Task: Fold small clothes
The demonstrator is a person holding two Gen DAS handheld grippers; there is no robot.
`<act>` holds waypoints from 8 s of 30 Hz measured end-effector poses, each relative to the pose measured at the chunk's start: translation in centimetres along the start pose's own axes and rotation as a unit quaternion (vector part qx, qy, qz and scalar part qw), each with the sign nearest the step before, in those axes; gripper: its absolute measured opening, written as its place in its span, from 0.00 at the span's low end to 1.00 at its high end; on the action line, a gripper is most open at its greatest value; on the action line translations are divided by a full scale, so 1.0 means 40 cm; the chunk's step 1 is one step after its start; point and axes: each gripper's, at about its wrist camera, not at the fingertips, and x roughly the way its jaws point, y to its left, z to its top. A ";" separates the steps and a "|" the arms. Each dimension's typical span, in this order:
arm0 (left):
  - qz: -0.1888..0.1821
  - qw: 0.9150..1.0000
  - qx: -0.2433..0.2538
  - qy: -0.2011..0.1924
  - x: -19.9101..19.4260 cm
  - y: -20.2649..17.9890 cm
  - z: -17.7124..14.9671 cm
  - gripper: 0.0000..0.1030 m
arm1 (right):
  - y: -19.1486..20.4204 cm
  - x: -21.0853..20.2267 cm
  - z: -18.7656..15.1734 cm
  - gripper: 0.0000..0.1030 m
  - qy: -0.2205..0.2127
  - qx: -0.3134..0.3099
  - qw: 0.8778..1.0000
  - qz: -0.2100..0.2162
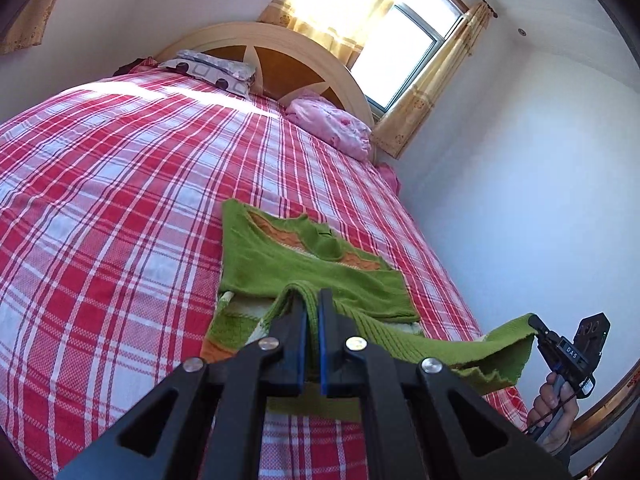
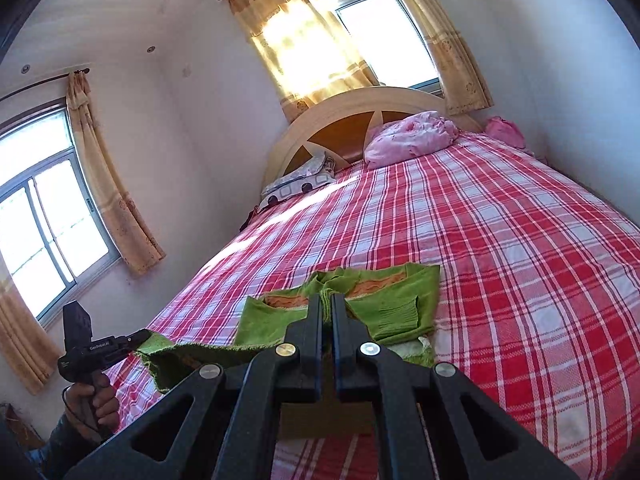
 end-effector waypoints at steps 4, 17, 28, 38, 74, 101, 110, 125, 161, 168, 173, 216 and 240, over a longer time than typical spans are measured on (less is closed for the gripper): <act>0.006 1.000 0.004 -0.007 0.042 -0.002 0.048 0.05 | -0.015 0.073 0.051 0.03 0.005 0.001 1.000 -0.005; 0.042 0.999 -0.002 0.028 0.287 0.066 0.168 0.05 | -0.117 0.367 0.130 0.03 0.064 0.025 0.997 -0.033; 0.075 0.993 -0.030 0.082 0.517 0.153 0.197 0.05 | -0.258 0.629 0.102 0.03 0.128 0.058 0.987 -0.071; 0.097 0.987 -0.077 0.099 0.525 0.225 0.153 0.34 | -0.349 0.694 0.066 0.61 0.137 0.063 0.981 -0.122; 0.214 0.976 -0.046 0.006 0.388 0.263 0.030 0.70 | 0.000 0.898 -0.122 0.15 0.258 -0.106 0.952 -0.123; 0.212 0.976 0.022 0.046 0.561 0.206 0.107 0.12 | -0.059 0.853 -0.138 0.17 0.198 -0.046 0.977 -0.068; 0.208 0.977 0.046 0.028 0.447 0.166 0.084 0.49 | -0.193 0.589 -0.148 0.69 0.195 -0.045 0.975 -0.093; 0.210 0.974 0.055 0.067 0.365 0.178 -0.075 0.66 | -0.230 0.427 -0.171 0.67 0.167 -0.114 0.959 -0.199; 0.241 0.963 0.080 0.092 0.374 0.159 -0.124 0.87 | -0.358 0.326 -0.229 0.22 0.217 0.037 0.965 -0.142; 0.232 0.965 0.076 0.099 0.341 0.166 -0.137 0.92 | -0.288 0.311 -0.214 0.32 0.224 -0.016 0.951 -0.214; 0.259 0.958 0.088 0.087 0.315 0.174 -0.129 0.96 | -0.179 0.307 -0.186 0.45 0.182 -0.087 0.957 -0.209; 0.127 0.985 0.071 0.095 0.497 0.286 0.085 1.00 | 0.433 0.710 -0.454 0.46 0.249 -0.340 0.907 -0.005; -0.004 0.992 0.012 0.125 0.605 0.321 0.144 0.17 | 0.462 0.768 -0.472 0.37 0.249 -0.345 0.905 -0.026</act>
